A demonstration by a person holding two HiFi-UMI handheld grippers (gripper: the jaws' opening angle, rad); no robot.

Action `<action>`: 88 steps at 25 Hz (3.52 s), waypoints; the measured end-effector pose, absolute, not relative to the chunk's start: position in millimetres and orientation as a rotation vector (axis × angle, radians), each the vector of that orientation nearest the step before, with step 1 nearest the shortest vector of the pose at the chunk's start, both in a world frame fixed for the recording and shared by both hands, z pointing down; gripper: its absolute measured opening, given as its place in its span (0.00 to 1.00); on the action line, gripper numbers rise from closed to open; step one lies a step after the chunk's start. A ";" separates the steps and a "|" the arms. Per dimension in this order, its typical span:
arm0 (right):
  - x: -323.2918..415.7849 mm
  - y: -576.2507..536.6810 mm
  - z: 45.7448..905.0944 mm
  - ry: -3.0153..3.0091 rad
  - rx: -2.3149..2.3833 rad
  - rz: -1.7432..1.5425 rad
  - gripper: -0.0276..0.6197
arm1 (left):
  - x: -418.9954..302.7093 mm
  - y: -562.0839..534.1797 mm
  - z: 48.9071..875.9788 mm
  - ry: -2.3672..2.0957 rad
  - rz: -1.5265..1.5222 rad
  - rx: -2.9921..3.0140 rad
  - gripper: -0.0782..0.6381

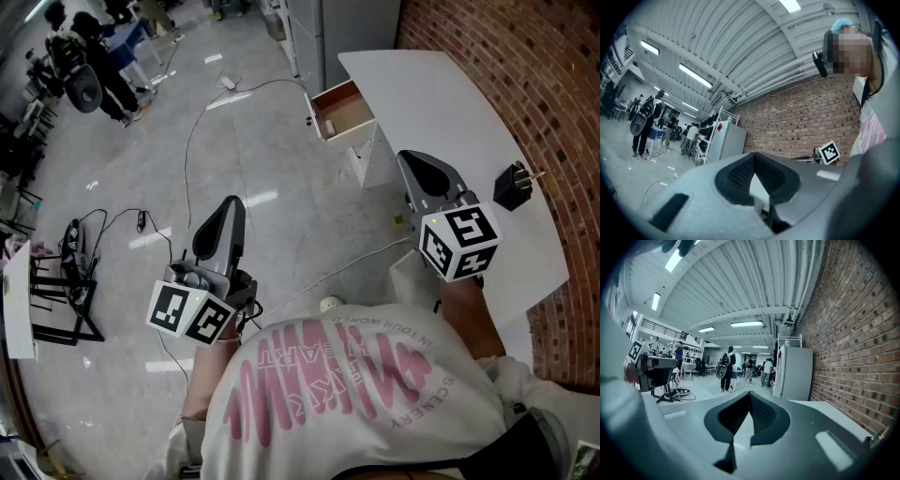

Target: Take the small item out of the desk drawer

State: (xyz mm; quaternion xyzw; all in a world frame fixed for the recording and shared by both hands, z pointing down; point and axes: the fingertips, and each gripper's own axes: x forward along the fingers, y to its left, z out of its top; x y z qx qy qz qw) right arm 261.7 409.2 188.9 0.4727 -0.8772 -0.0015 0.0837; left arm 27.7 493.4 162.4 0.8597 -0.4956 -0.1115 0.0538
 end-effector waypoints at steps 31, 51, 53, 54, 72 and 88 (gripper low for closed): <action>255.6 285.6 236.6 -2.693 1.301 0.156 0.06 | 25.2 395.0 208.7 -1.593 -0.350 2.465 0.12; 254.6 228.8 270.2 -2.731 1.302 0.438 0.06 | 15.3 348.9 231.1 -1.625 -0.292 2.387 0.12; 255.0 219.8 273.4 -2.724 1.313 0.460 0.06 | 13.2 339.4 234.1 -1.618 -0.282 2.386 0.12; 255.1 215.0 275.4 -2.719 1.317 0.462 0.06 | 11.5 334.1 235.7 -1.618 -0.278 2.383 0.12; 227.3 109.0 288.0 -2.647 1.418 0.548 0.06 | -35.0 202.0 230.8 -1.563 -0.252 2.376 0.12; 177.5 -3.3 299.0 -2.594 1.516 0.607 0.06 | -94.4 74.2 232.5 -1.503 -0.249 2.399 0.12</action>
